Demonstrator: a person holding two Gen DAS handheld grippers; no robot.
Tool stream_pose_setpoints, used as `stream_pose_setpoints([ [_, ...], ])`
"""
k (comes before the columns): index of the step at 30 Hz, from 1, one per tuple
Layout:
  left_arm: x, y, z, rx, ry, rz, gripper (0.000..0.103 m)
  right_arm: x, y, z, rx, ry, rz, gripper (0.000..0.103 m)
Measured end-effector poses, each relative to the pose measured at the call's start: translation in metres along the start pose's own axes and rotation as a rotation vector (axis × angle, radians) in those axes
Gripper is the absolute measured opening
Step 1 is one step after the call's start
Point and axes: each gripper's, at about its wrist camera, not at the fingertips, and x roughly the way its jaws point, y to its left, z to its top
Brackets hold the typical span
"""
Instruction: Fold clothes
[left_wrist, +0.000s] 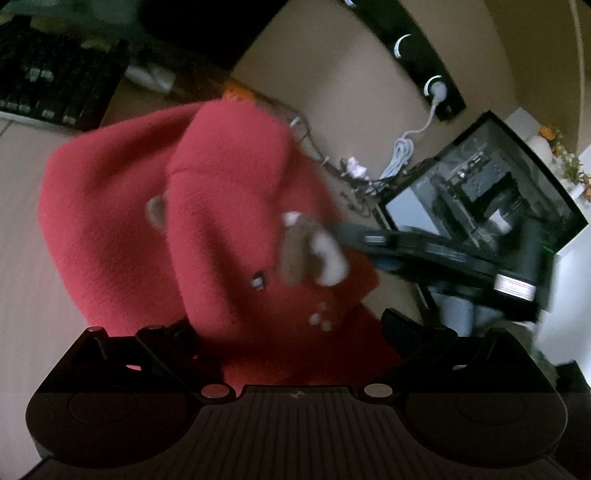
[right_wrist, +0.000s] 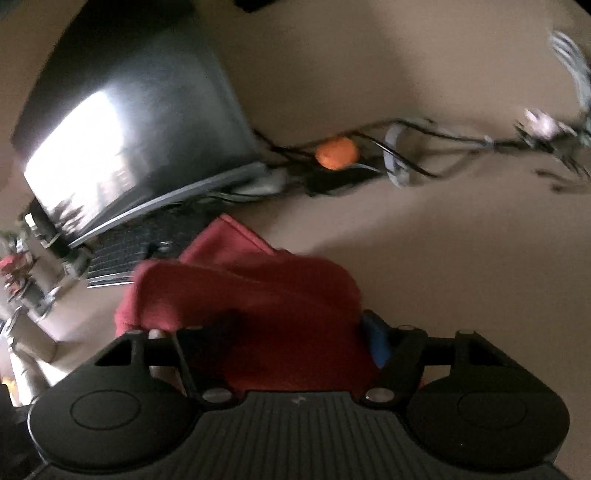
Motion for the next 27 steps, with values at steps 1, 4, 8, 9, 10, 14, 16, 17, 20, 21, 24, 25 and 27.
stream_pose_setpoints([
  [1, -0.005, -0.008, 0.0, 0.025, -0.015, -0.022, 0.099, 0.002, 0.009, 0.003, -0.047, 0.023, 0.035, 0.069],
  [4, -0.018, -0.035, -0.007, 0.129, -0.017, -0.09, 0.099, 0.023, 0.04, 0.001, -0.221, 0.13, 0.037, 0.071],
  [8, -0.023, -0.033, -0.029, 0.187, 0.059, -0.038, 0.099, 0.044, 0.061, -0.019, -0.325, 0.142, -0.013, 0.082],
  [9, -0.023, -0.026, -0.035, 0.179, 0.079, -0.014, 0.099, 0.045, 0.065, -0.023, -0.341, 0.129, -0.025, 0.083],
  [10, -0.024, -0.019, -0.04, 0.171, 0.099, 0.011, 0.099, 0.043, 0.067, -0.025, -0.353, 0.119, -0.033, 0.083],
  [14, -0.039, 0.011, -0.042, 0.087, 0.114, 0.071, 0.099, 0.034, 0.068, -0.031, -0.377, 0.086, -0.055, 0.083],
  [16, -0.046, 0.019, -0.031, 0.077, 0.077, 0.097, 0.099, 0.027, 0.066, -0.036, -0.374, 0.076, -0.063, 0.085],
  [17, -0.042, 0.019, -0.026, 0.087, 0.069, 0.118, 0.099, 0.026, 0.067, -0.038, -0.372, 0.068, -0.069, 0.085],
  [20, -0.033, 0.022, -0.011, 0.117, 0.045, 0.183, 0.099, 0.028, 0.074, -0.044, -0.404, 0.042, -0.106, 0.088],
  [21, -0.029, 0.023, -0.005, 0.127, 0.038, 0.205, 0.099, 0.028, 0.077, -0.046, -0.418, 0.034, -0.121, 0.089],
  [24, -0.019, 0.026, 0.01, 0.157, 0.014, 0.269, 0.099, 0.022, 0.077, -0.046, -0.412, 0.02, -0.143, 0.093],
  [25, -0.016, 0.027, 0.015, 0.167, 0.006, 0.291, 0.099, 0.017, 0.076, -0.045, -0.403, 0.016, -0.147, 0.095],
  [27, -0.01, 0.029, 0.026, 0.186, -0.01, 0.334, 0.099, 0.005, 0.076, -0.047, -0.395, -0.002, -0.161, 0.096],
])
